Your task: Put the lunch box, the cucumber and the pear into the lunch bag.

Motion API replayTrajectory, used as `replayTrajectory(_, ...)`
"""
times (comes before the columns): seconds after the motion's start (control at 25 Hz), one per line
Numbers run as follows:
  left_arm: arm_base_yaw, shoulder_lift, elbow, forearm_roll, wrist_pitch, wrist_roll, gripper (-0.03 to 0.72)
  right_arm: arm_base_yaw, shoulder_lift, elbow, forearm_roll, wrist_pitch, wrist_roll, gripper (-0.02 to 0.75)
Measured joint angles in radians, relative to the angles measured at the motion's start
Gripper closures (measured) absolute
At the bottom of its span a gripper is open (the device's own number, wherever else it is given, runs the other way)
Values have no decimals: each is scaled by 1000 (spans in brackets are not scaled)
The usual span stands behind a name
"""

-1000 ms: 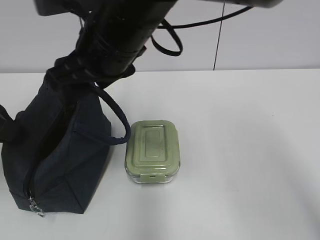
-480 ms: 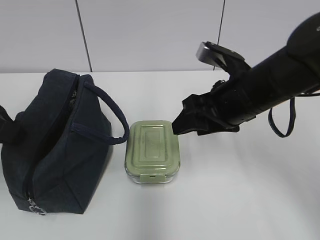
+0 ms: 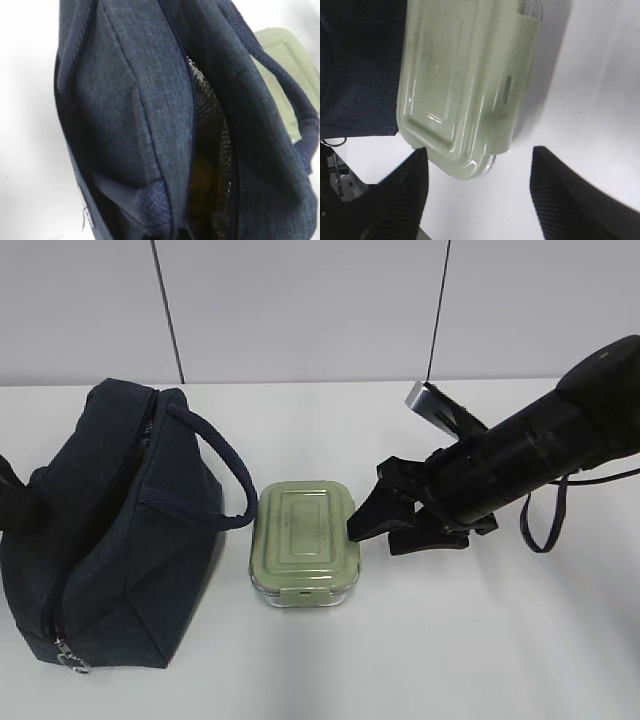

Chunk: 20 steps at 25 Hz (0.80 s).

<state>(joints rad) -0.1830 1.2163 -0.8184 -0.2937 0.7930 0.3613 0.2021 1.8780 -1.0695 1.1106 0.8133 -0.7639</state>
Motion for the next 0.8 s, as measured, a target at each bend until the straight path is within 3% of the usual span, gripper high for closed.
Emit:
replayTrajectory(0.2,0,0,0,0,8,0,687,0,86,-78,51,36,-9,195)
replayTrajectory(0.8,0,0,-1,3,13,0,687,0,211,-165,78,45,-22,188)
